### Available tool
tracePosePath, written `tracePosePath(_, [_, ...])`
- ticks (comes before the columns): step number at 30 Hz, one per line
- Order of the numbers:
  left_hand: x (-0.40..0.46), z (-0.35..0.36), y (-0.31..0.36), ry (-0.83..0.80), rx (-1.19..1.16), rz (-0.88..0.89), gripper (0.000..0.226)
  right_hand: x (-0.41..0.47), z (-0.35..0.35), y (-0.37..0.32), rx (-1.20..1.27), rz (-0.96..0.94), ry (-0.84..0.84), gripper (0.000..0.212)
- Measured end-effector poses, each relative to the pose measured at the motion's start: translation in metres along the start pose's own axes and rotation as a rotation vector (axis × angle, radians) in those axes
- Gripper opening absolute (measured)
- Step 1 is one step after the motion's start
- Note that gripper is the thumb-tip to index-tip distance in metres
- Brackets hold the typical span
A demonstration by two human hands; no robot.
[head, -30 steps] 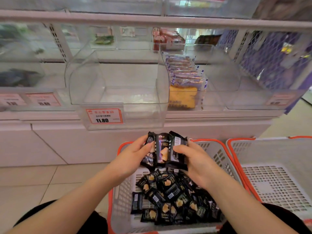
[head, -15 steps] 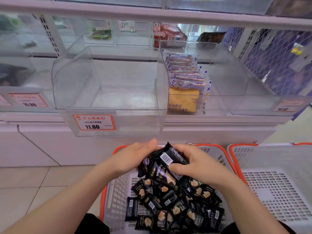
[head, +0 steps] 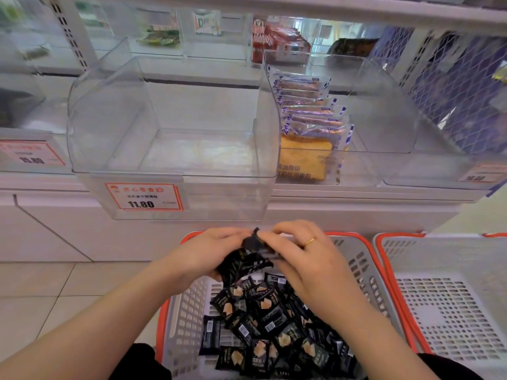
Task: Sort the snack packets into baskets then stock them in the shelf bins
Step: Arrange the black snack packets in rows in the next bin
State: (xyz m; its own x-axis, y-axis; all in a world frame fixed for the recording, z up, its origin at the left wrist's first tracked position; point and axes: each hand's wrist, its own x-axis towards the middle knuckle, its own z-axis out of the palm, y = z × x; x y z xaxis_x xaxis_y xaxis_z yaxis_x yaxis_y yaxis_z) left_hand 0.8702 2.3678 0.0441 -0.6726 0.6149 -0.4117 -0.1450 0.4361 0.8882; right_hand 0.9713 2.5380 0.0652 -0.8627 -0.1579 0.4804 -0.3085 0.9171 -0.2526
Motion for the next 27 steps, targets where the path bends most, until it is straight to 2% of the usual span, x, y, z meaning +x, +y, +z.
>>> tracePosePath(3, [0.0,-0.002,-0.001,-0.015,-0.066,0.015,0.021,-0.002,0.002,-0.004,0.047,0.025,-0.167,0.042])
tracePosePath(6, [0.0,-0.005,-0.002,-0.024,-0.099,0.015,0.027,-0.004,0.001,-0.002,0.206,0.117,-0.327,0.045])
tracePosePath(8, [-0.001,-0.006,-0.002,-0.025,-0.076,0.021,0.026,-0.006,0.005,0.0,0.362,0.185,-0.35,0.039])
tracePosePath(12, [-0.008,-0.005,0.0,-0.026,-0.045,0.035,0.026,-0.008,0.004,0.004,0.574,0.265,-0.311,0.049])
tracePosePath(15, [-0.015,-0.006,0.003,-0.042,0.043,0.03,0.026,-0.008,-0.002,0.01,0.549,0.315,-0.363,0.055])
tracePosePath(19, [-0.026,-0.004,0.006,-0.025,0.158,-0.011,0.031,-0.01,0.001,0.004,0.435,0.303,-0.372,0.042])
tracePosePath(22, [-0.033,-0.007,0.006,-0.008,0.122,-0.054,0.054,-0.014,0.009,-0.003,0.432,0.299,-0.377,0.04])
tracePosePath(24, [-0.035,-0.008,0.005,-0.037,0.17,0.004,0.076,-0.016,0.014,-0.007,0.418,0.289,-0.409,0.042])
tracePosePath(27, [-0.042,-0.006,0.006,-0.019,0.384,0.121,0.077,-0.017,0.017,-0.014,0.432,0.278,-0.455,0.048])
